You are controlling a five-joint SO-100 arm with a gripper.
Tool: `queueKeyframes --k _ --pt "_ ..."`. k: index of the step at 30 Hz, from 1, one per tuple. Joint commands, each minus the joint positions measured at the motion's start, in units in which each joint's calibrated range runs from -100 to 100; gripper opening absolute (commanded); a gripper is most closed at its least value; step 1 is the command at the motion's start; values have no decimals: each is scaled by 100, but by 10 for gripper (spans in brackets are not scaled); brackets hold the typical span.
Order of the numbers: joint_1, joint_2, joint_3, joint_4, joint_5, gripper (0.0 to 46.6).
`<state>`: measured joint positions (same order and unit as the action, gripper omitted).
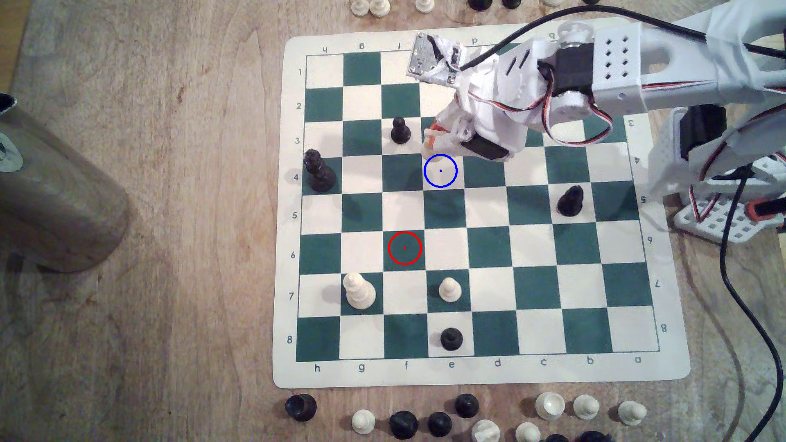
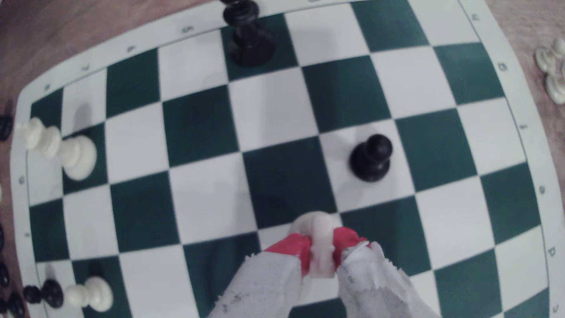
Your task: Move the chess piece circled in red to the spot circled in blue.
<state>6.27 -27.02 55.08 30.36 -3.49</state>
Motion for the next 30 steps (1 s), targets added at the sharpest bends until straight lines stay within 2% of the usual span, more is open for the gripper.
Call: queueKeyframes --k 1,30 --pt "-99 3 -78 -112 -34 4" --pt "-130 673 -41 -259 39 4"
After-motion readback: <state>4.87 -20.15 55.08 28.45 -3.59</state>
